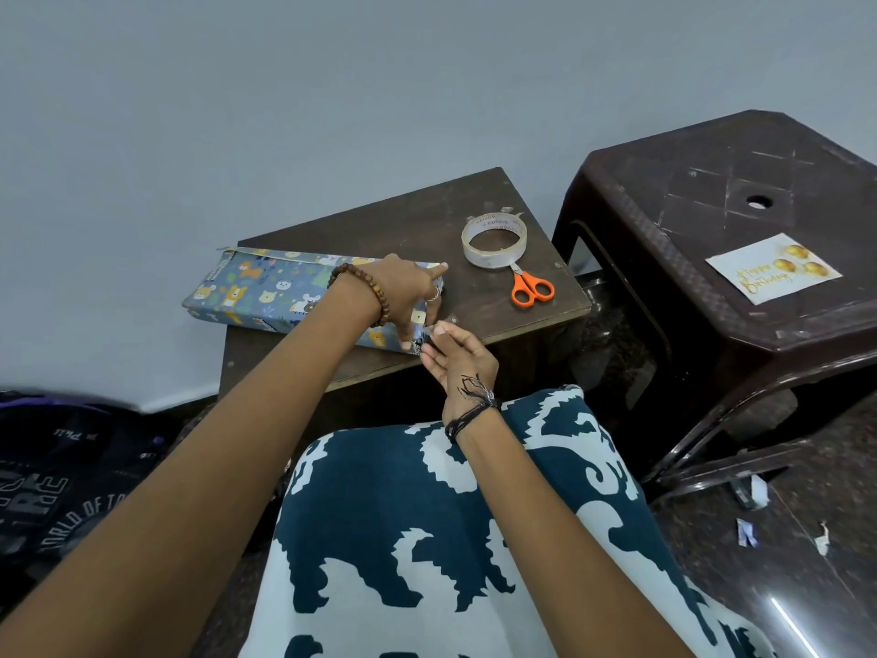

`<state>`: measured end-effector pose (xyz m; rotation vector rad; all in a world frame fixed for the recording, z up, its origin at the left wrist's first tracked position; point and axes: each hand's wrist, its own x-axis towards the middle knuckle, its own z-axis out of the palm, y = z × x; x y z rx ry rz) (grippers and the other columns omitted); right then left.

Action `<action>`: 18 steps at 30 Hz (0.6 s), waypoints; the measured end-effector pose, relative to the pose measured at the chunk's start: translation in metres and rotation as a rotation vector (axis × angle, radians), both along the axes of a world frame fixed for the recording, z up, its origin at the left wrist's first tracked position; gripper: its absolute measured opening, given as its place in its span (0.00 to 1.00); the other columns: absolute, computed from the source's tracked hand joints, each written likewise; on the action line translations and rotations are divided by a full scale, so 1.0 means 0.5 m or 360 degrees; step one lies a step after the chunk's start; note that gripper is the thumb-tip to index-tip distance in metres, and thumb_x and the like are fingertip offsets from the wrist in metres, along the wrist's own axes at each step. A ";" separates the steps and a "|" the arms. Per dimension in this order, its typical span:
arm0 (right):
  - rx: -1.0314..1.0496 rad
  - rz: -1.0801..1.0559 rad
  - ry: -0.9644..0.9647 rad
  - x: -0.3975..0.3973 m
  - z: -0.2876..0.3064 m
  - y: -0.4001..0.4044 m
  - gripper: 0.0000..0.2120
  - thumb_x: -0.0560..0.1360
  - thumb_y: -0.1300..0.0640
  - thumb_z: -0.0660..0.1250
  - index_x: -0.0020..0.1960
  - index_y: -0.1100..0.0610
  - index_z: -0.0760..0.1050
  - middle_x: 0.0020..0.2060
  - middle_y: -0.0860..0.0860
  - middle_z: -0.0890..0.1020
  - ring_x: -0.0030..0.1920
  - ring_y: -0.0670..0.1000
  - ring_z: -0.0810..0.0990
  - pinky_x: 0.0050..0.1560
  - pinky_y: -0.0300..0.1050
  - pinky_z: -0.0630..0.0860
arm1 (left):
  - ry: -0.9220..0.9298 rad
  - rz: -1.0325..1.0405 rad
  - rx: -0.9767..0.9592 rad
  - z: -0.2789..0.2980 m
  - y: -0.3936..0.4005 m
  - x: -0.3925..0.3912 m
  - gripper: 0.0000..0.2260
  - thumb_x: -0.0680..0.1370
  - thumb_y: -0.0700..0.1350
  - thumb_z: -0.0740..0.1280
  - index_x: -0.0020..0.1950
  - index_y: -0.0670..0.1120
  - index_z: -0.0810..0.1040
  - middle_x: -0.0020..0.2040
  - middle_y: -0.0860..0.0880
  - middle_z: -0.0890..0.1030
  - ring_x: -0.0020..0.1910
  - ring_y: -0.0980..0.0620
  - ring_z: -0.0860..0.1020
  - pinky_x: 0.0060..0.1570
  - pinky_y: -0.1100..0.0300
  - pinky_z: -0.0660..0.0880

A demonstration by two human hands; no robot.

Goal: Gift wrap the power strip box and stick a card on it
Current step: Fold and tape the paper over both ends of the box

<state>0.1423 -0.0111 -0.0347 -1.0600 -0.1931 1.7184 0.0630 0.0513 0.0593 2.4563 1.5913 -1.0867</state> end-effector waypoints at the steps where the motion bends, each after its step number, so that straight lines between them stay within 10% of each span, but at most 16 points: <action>1: -0.0007 0.0002 -0.0013 -0.003 -0.001 -0.001 0.11 0.74 0.67 0.67 0.56 0.68 0.76 0.35 0.53 0.79 0.33 0.47 0.78 0.31 0.32 0.78 | -0.0003 0.0003 0.0003 0.000 -0.001 0.000 0.20 0.71 0.53 0.72 0.61 0.52 0.75 0.78 0.51 0.47 0.67 0.47 0.68 0.57 0.55 0.67; 18: -0.0049 0.0101 -0.0419 -0.019 -0.009 0.010 0.13 0.72 0.63 0.71 0.56 0.61 0.74 0.35 0.52 0.78 0.24 0.43 0.73 0.21 0.35 0.74 | -0.0038 -0.0015 0.0055 -0.007 -0.001 -0.011 0.31 0.70 0.54 0.72 0.70 0.48 0.67 0.77 0.53 0.54 0.65 0.49 0.71 0.49 0.58 0.66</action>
